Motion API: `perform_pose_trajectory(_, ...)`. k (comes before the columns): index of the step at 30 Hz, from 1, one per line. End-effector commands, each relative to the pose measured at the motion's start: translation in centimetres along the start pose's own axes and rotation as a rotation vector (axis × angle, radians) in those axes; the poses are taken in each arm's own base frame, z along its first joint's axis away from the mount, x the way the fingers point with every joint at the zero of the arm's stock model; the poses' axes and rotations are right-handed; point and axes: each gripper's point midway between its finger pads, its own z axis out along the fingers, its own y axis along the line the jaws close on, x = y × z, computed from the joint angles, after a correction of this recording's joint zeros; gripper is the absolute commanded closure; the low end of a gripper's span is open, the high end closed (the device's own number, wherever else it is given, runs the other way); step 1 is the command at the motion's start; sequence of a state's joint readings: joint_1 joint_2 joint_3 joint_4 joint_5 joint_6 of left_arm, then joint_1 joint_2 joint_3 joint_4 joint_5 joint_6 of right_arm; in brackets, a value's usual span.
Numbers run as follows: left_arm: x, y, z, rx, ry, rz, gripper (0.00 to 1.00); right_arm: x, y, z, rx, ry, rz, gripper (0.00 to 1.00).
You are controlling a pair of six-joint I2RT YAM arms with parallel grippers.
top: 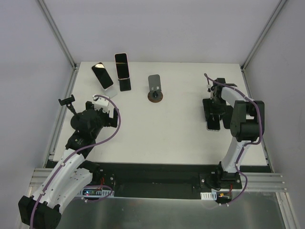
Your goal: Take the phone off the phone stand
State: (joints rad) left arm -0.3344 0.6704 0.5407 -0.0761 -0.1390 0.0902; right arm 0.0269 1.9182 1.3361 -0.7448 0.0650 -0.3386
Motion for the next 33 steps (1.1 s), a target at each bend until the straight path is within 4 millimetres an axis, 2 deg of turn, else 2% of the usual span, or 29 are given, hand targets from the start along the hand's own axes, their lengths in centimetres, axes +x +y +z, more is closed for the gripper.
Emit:
perform_pose_trajectory(1,-2.1,0.1,-0.3,-0.002,-0.073,0.003,0.01,-0.6,-0.2,-0.1,0.012,0.004,-0.023,0.25)
perform_pose_trajectory(14,-2.1,0.0,-0.2,0.001,-0.071,0.005,0.01,-2.0,-1.8,-0.3,0.058,0.006,-0.133,0.29)
perform_pose_trajectory(25,-2.2,0.0,-0.3,0.001,-0.075,0.004,0.01,-1.3,-2.3,-0.2,0.086,0.020,-0.126,0.30)
perform_pose_trajectory(29,-2.2,0.0,-0.4,0.003,-0.078,0.004,0.01,-1.6,-2.5,-0.9,0.094,0.000,-0.115,0.29)
perform_pose_trajectory(33,-2.2,-0.1,-0.4,0.006,-0.078,0.003,0.01,-2.7,-1.6,-3.4,0.076,-0.068,-0.110,0.26)
